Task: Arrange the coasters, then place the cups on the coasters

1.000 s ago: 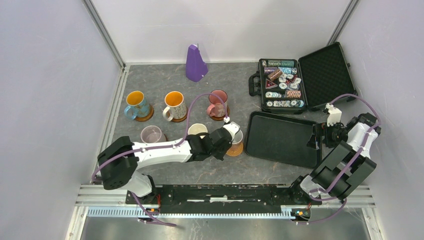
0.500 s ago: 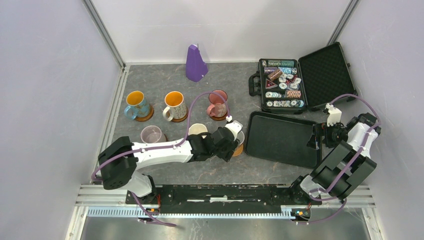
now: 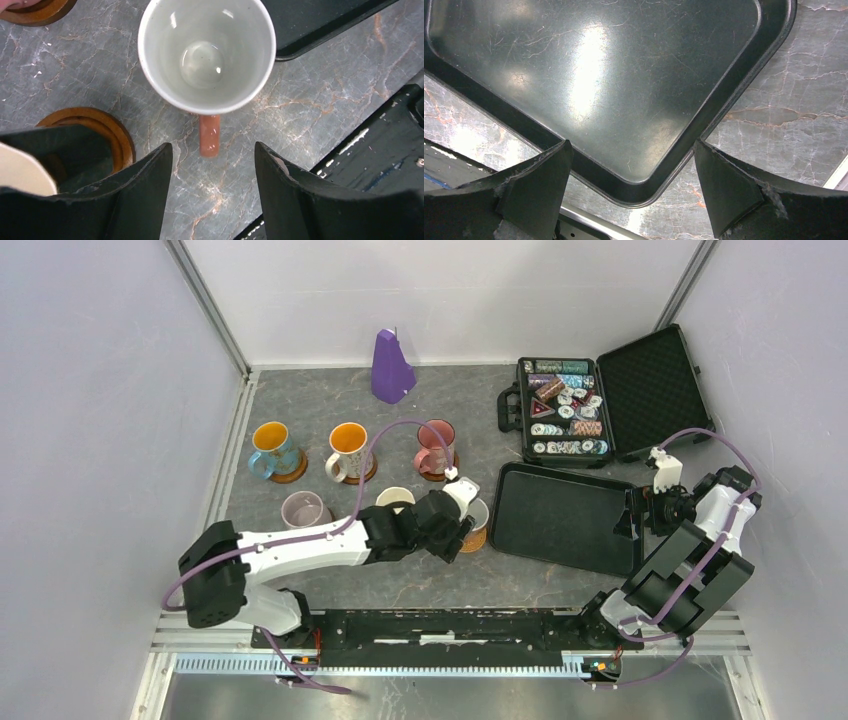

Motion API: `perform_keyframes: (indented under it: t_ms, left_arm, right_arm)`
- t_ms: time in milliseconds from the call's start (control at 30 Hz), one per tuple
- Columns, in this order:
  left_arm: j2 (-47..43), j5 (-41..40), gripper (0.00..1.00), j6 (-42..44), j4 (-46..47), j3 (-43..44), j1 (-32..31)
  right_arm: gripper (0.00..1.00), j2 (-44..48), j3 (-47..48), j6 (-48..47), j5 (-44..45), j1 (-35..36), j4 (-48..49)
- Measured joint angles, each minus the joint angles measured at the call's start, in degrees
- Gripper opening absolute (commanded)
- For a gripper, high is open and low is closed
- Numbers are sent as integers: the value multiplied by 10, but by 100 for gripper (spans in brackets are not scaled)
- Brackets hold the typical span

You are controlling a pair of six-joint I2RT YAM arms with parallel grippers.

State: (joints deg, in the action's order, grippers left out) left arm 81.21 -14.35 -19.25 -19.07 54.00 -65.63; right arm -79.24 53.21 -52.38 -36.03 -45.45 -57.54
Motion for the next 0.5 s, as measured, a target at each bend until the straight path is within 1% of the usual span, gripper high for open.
perform_keyframes:
  t_ms: [200,300,500]
  left_arm:
    - [-53,14,67,7,-25,0,0]
    - [-77,29,58,18,-45,1,5]
    - [-93,61,35,44,-87,3,37]
  right_arm:
    - [98,0,0,-7,0,0,-3]
    - [98,0,0,-10,0,0,-3]
    - [98,0,0,-10,-4,0,-4]
